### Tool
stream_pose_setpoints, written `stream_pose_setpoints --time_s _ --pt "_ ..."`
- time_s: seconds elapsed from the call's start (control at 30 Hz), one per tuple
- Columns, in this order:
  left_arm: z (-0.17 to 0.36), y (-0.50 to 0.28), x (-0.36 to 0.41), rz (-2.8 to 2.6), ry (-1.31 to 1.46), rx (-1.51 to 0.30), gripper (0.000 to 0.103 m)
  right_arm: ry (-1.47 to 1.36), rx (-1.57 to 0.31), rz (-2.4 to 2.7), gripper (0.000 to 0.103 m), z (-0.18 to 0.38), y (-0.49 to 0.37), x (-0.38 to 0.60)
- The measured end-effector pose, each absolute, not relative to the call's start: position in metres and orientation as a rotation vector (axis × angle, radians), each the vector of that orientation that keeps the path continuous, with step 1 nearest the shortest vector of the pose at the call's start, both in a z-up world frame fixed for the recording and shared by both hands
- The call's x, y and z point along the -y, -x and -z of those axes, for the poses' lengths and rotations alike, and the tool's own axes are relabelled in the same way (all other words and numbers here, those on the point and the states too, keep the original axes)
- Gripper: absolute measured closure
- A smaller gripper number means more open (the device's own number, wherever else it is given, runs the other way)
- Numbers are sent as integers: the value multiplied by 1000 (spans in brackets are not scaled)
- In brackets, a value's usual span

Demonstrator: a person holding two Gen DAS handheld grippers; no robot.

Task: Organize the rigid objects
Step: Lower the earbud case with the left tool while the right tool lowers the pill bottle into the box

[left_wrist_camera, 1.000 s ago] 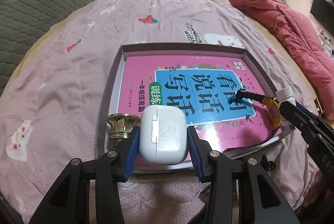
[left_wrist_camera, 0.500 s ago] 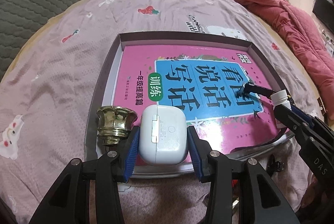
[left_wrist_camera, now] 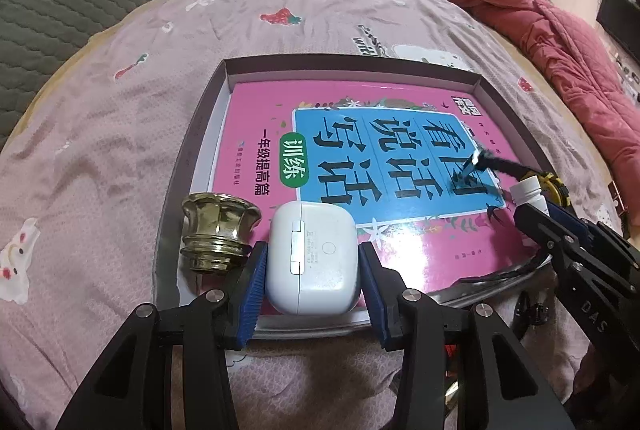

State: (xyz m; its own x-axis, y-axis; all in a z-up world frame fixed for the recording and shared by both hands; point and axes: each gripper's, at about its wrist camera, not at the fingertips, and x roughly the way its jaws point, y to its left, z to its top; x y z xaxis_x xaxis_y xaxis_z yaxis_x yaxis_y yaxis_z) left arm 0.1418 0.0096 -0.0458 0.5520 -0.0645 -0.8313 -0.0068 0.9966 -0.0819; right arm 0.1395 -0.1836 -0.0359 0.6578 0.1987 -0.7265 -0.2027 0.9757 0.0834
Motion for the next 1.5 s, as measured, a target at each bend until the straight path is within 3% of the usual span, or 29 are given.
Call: stream_pose_setpoints --time_s 1.03,1.5 --pt "29 -131 -20 31 108 -950 57 -20 -806 -209 75 32 -131 192" --pt "10 -114 -25 39 115 -921 48 -23 -749 -231 73 16 -122 193"
